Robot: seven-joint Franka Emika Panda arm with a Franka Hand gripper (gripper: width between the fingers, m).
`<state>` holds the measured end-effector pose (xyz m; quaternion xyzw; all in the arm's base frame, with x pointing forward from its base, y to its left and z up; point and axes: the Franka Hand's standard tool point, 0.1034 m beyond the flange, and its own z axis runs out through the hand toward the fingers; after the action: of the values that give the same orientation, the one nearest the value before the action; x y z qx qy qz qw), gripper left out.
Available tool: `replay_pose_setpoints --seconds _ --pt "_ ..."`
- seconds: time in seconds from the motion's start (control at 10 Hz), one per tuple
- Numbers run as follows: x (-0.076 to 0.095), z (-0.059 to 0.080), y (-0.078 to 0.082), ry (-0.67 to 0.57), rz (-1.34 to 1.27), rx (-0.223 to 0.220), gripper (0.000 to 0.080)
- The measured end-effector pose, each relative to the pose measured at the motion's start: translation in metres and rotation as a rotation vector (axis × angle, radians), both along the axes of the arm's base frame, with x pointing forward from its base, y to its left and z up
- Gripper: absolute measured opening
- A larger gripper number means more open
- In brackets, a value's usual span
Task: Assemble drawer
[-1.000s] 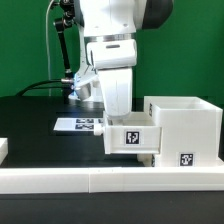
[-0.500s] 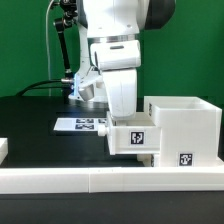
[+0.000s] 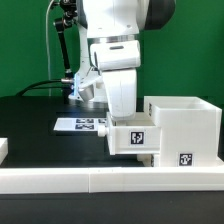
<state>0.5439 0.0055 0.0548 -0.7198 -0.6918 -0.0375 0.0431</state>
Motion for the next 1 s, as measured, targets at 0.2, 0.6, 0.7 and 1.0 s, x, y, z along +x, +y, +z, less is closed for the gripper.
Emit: replay_pose_setpoints --seconds 0.2,0.6,0.7,1.0 --pt "0.000 0.000 0.002 0.000 0.000 0.001 0.0041" --pt "0.000 0.001 0.022 0.002 0.007 0.004 0.0041" --pt "0.000 0.001 0.026 0.002 0.009 0.004 0.0041" --pt "0.001 0.001 0.025 0.001 0.013 0.005 0.0041"
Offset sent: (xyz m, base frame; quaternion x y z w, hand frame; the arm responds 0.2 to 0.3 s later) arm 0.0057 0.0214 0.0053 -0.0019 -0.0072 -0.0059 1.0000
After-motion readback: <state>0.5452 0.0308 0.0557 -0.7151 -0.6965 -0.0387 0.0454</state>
